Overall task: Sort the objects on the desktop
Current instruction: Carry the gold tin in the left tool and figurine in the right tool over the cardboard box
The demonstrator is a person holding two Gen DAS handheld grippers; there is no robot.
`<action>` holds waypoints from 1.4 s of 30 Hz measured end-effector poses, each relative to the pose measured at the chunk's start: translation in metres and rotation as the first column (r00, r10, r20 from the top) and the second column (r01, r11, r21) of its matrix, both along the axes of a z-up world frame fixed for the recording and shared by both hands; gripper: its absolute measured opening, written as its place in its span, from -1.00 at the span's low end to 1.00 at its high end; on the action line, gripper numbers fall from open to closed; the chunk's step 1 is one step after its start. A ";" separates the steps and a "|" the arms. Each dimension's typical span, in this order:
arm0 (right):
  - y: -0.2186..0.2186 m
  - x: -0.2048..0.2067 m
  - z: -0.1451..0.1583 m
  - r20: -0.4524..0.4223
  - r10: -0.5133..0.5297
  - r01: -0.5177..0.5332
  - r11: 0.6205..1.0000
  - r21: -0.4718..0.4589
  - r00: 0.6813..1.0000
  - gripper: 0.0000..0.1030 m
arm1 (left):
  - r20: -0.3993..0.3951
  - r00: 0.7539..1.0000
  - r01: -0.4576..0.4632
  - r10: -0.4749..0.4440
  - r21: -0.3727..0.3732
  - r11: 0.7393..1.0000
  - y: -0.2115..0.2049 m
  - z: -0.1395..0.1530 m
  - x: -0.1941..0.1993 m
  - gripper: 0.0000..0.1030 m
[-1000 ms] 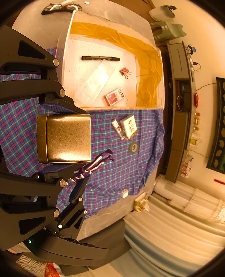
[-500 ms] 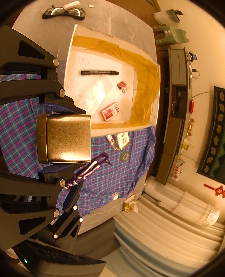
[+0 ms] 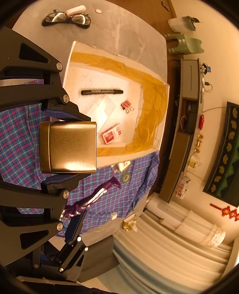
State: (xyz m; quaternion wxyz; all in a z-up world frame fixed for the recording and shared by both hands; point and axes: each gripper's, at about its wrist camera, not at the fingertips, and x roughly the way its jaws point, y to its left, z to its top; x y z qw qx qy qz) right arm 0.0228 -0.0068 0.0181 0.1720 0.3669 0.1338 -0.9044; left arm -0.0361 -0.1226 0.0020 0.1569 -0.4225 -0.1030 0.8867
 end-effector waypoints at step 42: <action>-0.008 -0.172 -0.006 0.168 0.100 -0.077 0.988 -0.134 0.981 -0.39 | 0.094 0.972 -0.205 0.214 -0.100 0.974 -0.037 -0.017 -0.157 0.00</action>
